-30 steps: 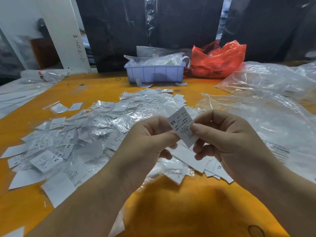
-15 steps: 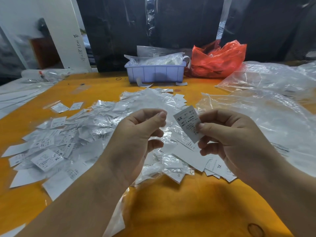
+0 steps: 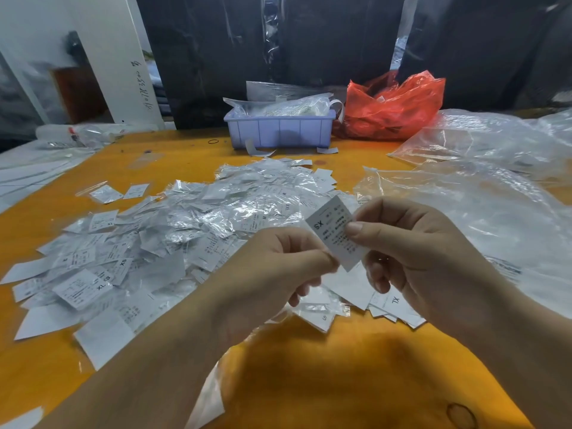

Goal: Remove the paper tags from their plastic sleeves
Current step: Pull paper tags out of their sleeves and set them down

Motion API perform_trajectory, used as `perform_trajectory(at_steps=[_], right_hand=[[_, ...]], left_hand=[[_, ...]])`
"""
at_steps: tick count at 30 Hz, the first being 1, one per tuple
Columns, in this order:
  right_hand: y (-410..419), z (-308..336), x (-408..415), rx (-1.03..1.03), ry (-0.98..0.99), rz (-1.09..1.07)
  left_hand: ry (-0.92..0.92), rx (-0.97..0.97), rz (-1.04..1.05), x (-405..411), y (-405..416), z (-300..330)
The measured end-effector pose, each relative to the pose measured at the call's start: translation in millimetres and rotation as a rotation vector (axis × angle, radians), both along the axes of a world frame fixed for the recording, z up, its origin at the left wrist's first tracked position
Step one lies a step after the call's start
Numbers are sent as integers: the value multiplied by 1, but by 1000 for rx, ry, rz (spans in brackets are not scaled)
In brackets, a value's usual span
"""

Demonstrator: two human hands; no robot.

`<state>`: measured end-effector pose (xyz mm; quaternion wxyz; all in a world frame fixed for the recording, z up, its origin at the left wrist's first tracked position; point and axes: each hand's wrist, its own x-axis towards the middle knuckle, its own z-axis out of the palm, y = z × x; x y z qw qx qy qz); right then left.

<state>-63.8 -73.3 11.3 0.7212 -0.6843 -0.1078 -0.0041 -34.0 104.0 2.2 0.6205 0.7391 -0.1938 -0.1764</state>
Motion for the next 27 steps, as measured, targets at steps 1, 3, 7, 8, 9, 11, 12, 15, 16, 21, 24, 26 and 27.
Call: perform_trajectory(at_steps=[1, 3, 7, 8, 9, 11, 12, 15, 16, 21, 24, 26, 27], right_hand=[[0, 0, 0, -11, 12, 5], [1, 0, 0, -39, 32, -14], [0, 0, 1, -16, 88, -62], [0, 0, 1, -14, 94, -64], [0, 0, 1, -18, 95, -59], [0, 0, 1, -17, 87, -34], [1, 0, 1, -13, 79, -28], [1, -1, 1, 1, 57, -34], [1, -1, 1, 8, 51, -34], [1, 0, 0, 27, 44, -31], [-1, -1, 1, 21, 29, -67], [-3, -2, 4, 52, 22, -113], [-5, -3, 5, 74, 22, -134]], left_hand=[[-11, 15, -7, 0, 0, 0], [-16, 17, -21, 0, 0, 0], [-26, 45, -63, 1, 2, 1], [-30, 59, -69, 1, 2, 1], [-33, 71, -71, 1, 2, 0], [-27, 81, -70, 1, 2, 0], [-21, 83, -69, 1, 2, 0], [-6, 76, -60, 1, 3, 0], [-8, 69, -56, 1, 2, -1], [-20, -73, 5, 4, 2, -1], [-5, -161, 53, 5, 4, 0], [10, -211, 109, 6, 6, 1], [16, -236, 140, 7, 7, 1]])
